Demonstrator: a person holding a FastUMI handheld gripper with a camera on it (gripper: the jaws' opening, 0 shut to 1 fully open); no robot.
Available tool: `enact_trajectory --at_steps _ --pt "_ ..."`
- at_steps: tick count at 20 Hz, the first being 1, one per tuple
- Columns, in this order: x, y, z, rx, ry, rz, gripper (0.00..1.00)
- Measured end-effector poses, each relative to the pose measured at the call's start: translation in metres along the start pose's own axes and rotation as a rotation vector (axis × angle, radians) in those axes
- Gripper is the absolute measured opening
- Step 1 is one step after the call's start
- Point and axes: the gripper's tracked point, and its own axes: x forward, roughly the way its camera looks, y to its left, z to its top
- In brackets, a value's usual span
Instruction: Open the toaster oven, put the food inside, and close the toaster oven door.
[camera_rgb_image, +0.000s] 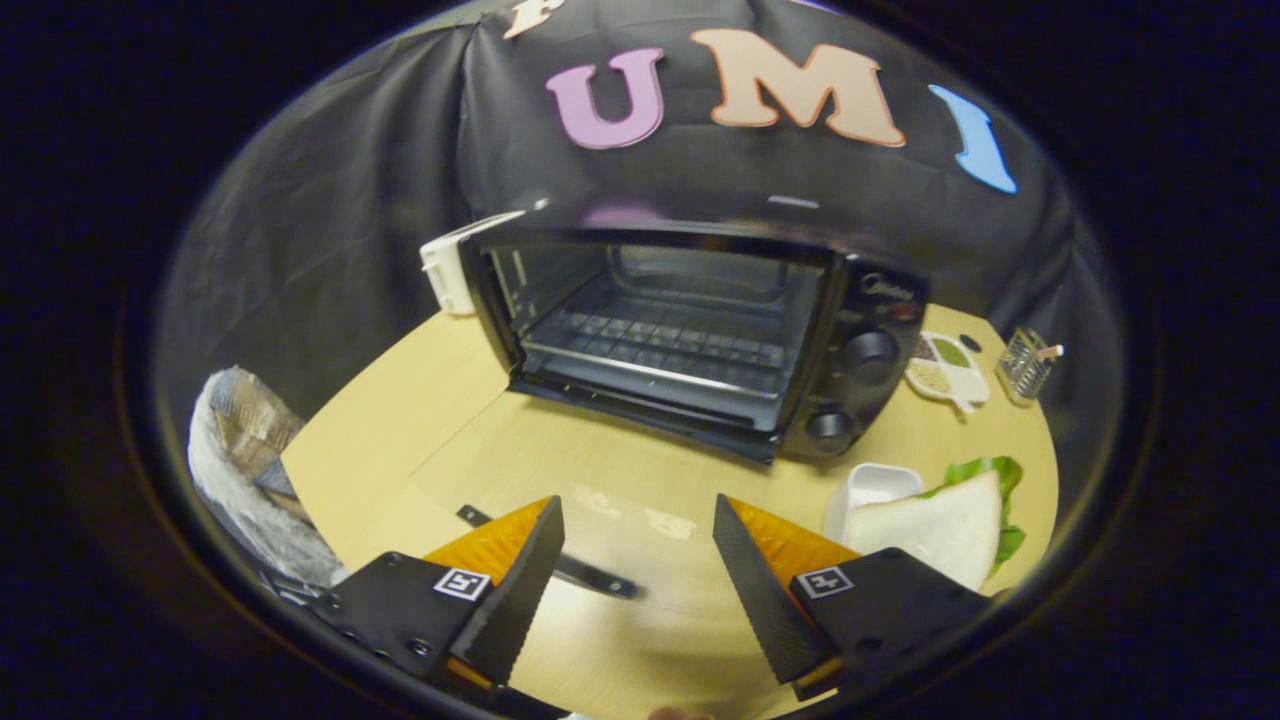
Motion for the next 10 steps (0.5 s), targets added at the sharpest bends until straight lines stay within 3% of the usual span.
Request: enact_trajectory --at_steps 10 --pt "-0.056 -0.132 0.035 0.076 -0.160 -0.273 0.95"
